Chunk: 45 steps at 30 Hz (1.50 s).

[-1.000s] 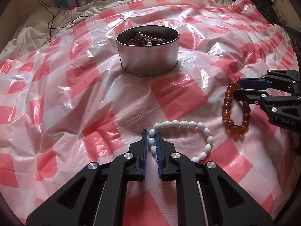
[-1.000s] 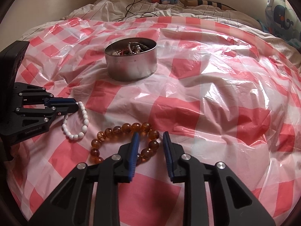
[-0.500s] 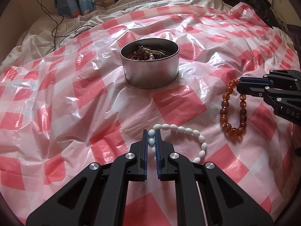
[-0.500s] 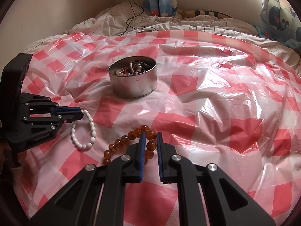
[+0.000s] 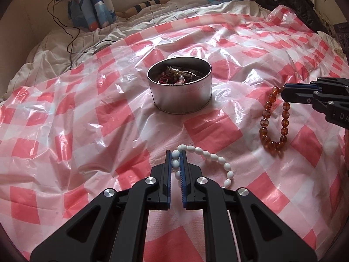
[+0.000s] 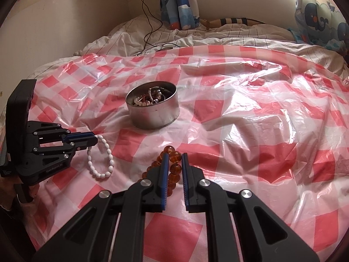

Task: Organize jewelry
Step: 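Grasp the white bead bracelet with the left tool while the right tool grasps the amber bead bracelet, then carry both bracelets over the silver tin and open both tools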

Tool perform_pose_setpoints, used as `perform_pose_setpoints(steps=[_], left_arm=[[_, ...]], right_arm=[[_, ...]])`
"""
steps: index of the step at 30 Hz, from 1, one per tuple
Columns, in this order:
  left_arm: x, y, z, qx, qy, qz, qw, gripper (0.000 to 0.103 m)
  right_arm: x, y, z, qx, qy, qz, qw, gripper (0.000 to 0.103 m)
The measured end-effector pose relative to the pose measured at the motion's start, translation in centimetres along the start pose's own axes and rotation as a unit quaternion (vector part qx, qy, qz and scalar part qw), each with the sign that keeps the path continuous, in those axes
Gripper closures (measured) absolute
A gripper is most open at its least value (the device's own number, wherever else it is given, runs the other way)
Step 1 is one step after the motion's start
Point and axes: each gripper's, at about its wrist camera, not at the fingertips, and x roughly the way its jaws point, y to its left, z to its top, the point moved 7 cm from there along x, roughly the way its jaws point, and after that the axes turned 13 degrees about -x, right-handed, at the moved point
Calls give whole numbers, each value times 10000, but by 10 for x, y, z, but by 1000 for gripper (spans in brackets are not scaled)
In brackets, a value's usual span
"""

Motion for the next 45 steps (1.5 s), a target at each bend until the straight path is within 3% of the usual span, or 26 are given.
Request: perform_pose_setpoints(steps=[7, 25, 32, 45], left_arm=[[-10, 2, 9, 32, -297, 163, 9994, 96], [-34, -5, 30, -51, -762, 29, 9971, 96], [-50, -5, 50, -436, -958, -536, 9930, 96], [-55, -6, 82, -564, -1223, -563, 9893, 96]], right_arm=[[-6, 1, 5, 112, -142, 185, 9997, 91], [-25, -4, 20, 571, -664, 710, 9936, 91], [-31, -2, 32, 634, -947, 869, 9897, 91], [-32, -5, 62, 784, -1357, 1219, 9801, 91]])
